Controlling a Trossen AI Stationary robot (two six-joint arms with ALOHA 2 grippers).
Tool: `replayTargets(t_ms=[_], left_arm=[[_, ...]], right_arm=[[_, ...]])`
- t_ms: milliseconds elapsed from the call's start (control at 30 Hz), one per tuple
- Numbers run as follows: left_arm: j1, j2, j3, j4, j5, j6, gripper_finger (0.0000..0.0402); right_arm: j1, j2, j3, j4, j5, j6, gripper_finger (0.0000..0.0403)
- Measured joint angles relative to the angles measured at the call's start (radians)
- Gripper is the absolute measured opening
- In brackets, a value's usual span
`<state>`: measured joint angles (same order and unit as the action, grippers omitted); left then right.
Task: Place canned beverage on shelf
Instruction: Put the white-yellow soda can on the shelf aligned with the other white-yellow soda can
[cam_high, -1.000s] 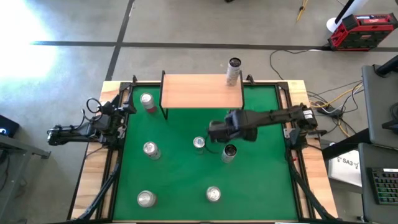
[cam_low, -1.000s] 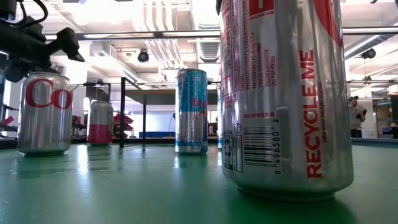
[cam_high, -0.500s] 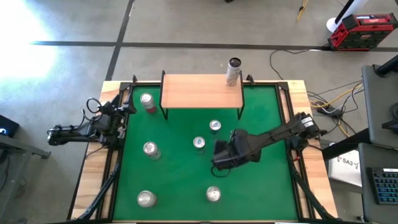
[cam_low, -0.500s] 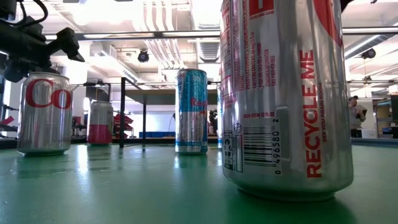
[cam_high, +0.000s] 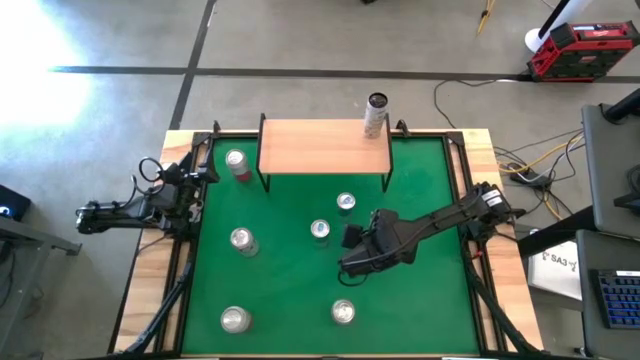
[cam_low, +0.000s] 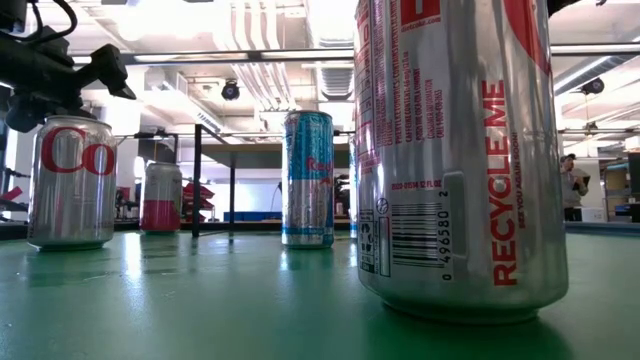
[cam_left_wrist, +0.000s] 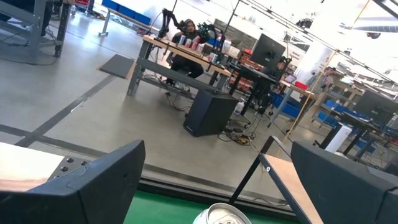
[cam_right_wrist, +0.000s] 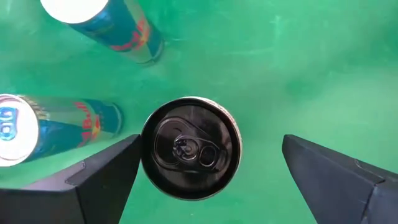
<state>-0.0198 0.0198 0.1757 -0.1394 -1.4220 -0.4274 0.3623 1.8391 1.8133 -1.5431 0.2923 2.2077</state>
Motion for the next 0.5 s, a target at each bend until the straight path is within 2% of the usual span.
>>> replayTargets(t_ms=[300,500], left_arm=[[0.000,0.000,0.000,0.000,0.000,0.000,0.0389],[0.000,0.000,0.000,0.000,0.000,0.000,0.0389]], right_arm=[[0.004,-0.018,0.005,-0.019,-0.018,0.018,0.0379],[0.006,-0.019,0.054,-0.024,0.016,0.005,0.0379]])
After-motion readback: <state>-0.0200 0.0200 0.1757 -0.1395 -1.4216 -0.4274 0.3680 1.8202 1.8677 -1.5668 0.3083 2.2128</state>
